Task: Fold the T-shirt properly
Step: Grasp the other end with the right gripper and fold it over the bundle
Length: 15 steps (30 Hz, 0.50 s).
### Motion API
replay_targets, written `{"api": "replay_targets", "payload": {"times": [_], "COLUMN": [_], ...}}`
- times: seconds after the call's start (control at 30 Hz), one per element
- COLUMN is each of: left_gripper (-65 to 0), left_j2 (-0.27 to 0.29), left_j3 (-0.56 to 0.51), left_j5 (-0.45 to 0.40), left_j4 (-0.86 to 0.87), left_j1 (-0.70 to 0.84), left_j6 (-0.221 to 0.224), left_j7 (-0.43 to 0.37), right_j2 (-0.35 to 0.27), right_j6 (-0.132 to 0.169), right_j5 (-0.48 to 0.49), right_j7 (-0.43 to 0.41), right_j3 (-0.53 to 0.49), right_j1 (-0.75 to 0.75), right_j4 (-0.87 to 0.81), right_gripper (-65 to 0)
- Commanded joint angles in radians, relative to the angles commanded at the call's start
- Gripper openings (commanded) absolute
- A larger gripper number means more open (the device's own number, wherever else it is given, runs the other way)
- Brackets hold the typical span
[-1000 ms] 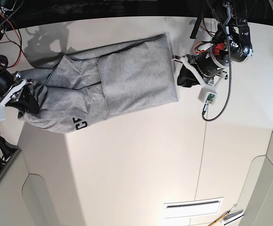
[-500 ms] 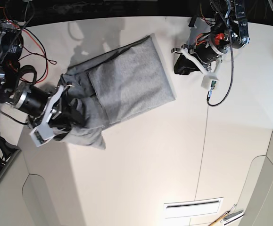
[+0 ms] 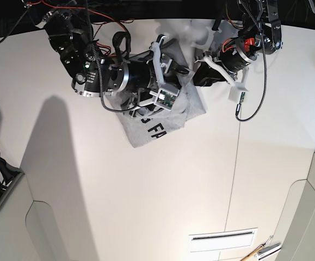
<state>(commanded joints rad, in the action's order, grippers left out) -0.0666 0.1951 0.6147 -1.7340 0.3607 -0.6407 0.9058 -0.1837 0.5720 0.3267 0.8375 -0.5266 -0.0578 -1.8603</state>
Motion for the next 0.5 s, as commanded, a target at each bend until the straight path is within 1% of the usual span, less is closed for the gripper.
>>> {"api": "replay_targets", "payload": {"times": [0.03,0.1,0.17,0.2,0.23,0.33,0.4,0.5], "left_gripper": [-53.0,-53.0,-53.0,-53.0,-53.0,-53.0,-53.0,-53.0], "left_j2": [0.0,0.0,0.0,0.0,0.0,0.0,0.0,0.0], "left_j3": [0.0,0.004,0.026,0.041,0.06,0.118,0.154,0.201], "left_j5": [0.011,0.034,0.048,0.057,0.073,0.178,0.229,0.242], "left_j4": [0.0,0.0,0.0,0.0,0.0,0.0,0.0,0.0], "left_j1": [0.0,0.0,0.0,0.0,0.0,0.0,0.0,0.002], "left_j6": [-0.001,-0.027,-0.03,-0.039,-0.057,-0.057,-0.057,-0.057], "left_j7": [0.011,0.019,0.019,0.02,0.031,0.101,0.133,0.146], "right_j2": [0.01,0.029,0.038,0.037,0.038,0.038,0.038,0.038], "right_j6": [0.0,0.0,0.0,0.0,0.0,0.0,0.0,-0.001], "right_j5": [-0.009,0.003,0.016,0.029,0.03,0.029,0.032,0.027], "right_j7": [-0.008,-0.01,-0.011,-0.011,-0.012,-0.021,-0.018,-0.018], "right_j3": [-0.005,-0.006,-0.006,-0.006,-0.004,0.002,0.003,0.005], "right_j1": [-0.001,-0.003,-0.003,-0.003,-0.003,-0.024,-0.055,-0.097], "right_j4": [0.0,0.0,-0.01,-0.022,-0.034,-0.061,-0.062,-0.063], "right_gripper": [-29.0,-29.0,-29.0,-29.0,-29.0,-29.0,-29.0,-29.0]}}
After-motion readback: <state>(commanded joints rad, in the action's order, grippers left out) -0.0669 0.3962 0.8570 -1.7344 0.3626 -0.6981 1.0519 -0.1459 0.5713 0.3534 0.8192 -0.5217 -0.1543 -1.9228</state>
